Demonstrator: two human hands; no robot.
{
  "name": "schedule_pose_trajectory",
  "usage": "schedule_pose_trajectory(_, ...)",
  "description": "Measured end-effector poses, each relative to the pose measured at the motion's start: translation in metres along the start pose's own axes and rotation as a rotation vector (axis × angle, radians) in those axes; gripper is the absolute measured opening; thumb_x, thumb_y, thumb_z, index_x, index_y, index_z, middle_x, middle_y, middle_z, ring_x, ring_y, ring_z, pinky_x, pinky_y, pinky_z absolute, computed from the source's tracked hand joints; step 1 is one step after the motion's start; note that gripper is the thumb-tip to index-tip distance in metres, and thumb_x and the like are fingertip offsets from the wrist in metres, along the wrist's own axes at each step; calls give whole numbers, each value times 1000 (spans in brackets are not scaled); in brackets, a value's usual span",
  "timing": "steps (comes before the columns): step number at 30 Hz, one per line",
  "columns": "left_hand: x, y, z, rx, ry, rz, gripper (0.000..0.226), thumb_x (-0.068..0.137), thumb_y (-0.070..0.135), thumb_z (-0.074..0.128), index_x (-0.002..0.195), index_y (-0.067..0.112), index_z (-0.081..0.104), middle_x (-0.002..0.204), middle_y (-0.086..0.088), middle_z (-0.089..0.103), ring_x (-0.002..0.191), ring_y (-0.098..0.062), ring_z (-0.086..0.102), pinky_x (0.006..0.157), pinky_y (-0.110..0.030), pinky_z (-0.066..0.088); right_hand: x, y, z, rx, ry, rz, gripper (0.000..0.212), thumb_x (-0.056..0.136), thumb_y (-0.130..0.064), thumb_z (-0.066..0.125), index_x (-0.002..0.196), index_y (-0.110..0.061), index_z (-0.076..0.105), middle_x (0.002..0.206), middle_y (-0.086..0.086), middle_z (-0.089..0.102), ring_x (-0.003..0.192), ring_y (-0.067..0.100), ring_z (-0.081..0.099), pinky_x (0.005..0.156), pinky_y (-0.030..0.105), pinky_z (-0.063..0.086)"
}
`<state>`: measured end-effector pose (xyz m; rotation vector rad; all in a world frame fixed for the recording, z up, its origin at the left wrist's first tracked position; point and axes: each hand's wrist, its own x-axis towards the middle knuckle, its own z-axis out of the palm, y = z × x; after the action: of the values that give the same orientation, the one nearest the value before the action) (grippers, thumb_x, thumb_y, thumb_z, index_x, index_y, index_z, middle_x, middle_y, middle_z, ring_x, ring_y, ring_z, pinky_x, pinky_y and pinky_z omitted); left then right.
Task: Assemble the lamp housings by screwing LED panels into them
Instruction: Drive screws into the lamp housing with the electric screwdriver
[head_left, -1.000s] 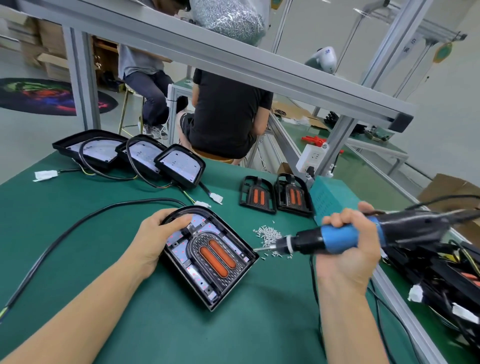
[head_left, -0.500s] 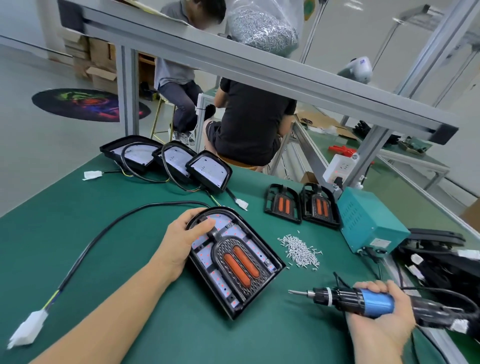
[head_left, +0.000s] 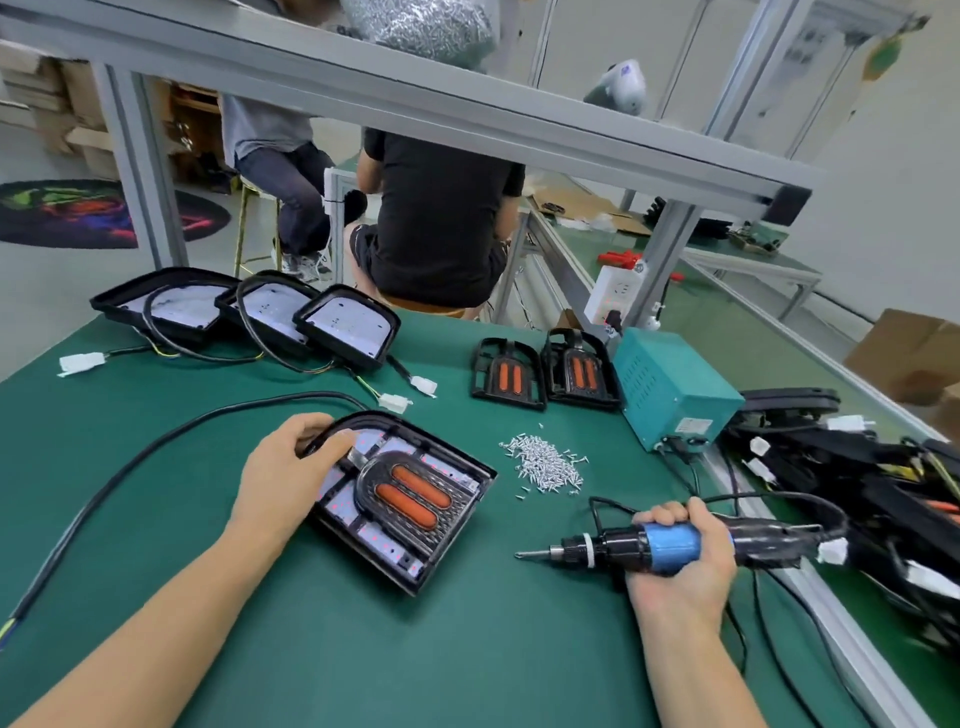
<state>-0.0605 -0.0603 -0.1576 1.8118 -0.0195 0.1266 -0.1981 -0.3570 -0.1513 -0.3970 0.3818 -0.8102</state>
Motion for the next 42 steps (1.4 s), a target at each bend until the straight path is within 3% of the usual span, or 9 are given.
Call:
schedule_pose_trajectory(5,-1,18,-6,226,-37,19,28,85,29,68,110,16,65,110,1,66,110,-21,57,90,-32,41,-2,-1,3,-12,4,15,15,91,-10,52,80,-17,47,62,-6,49,52,9,49,68,23,44)
schedule_pose_trajectory(9,-11,61,8,426,12,329,30,83,17,68,113,13,66,116,-3,64,113,-25,52,94,-36,40,-2,-2,3,-17,3,34,15,91,-12,54,79,-18,48,62,-6,50,51,8,50,69,23,45)
schedule_pose_trajectory(14,-29,114,65,520,-325,603,15,83,18,65,95,23,71,98,9,70,98,-15,55,87,-28,39,-2,-2,2,-7,-1,67,13,87,-12,57,81,-18,49,63,-7,50,52,8,51,59,20,49)
schedule_pose_trajectory(18,-25,127,111,804,-587,611,19,86,14,58,95,25,71,99,9,70,97,-16,61,94,-31,40,-2,-3,3,6,13,93,14,85,-12,60,79,-18,49,62,-7,52,50,9,53,58,20,51)
schedule_pose_trajectory(23,-17,120,142,1137,-727,603,26,82,0,49,81,21,64,84,1,59,84,-22,55,99,-39,36,0,-3,2,19,1,90,24,64,-13,68,79,-19,51,61,-6,53,49,9,54,57,18,52)
schedule_pose_trajectory(28,-18,113,157,1273,-778,590,23,82,1,58,95,19,59,97,-5,66,92,-26,58,99,-42,33,2,-3,1,5,-19,80,25,62,-13,68,79,-19,50,60,-5,53,50,9,53,57,19,51)
schedule_pose_trajectory(31,-19,109,160,1302,-793,579,16,78,4,67,78,17,57,83,-1,59,80,-23,51,95,-40,34,2,-3,1,-5,-23,72,25,62,-13,68,79,-19,51,61,-5,54,50,9,54,57,19,52)
schedule_pose_trajectory(35,-20,105,162,1308,-750,587,31,78,4,66,61,19,44,80,0,58,77,-24,51,97,-40,33,2,-3,0,-10,-27,67,26,62,-14,69,79,-19,51,61,-5,54,50,9,54,57,19,52)
schedule_pose_trajectory(42,-26,101,160,1304,-701,657,35,79,-5,53,59,19,36,61,3,40,56,-18,37,79,-33,32,2,-3,-1,-22,-27,58,27,61,-14,69,81,-19,52,61,-5,55,50,9,55,57,19,52)
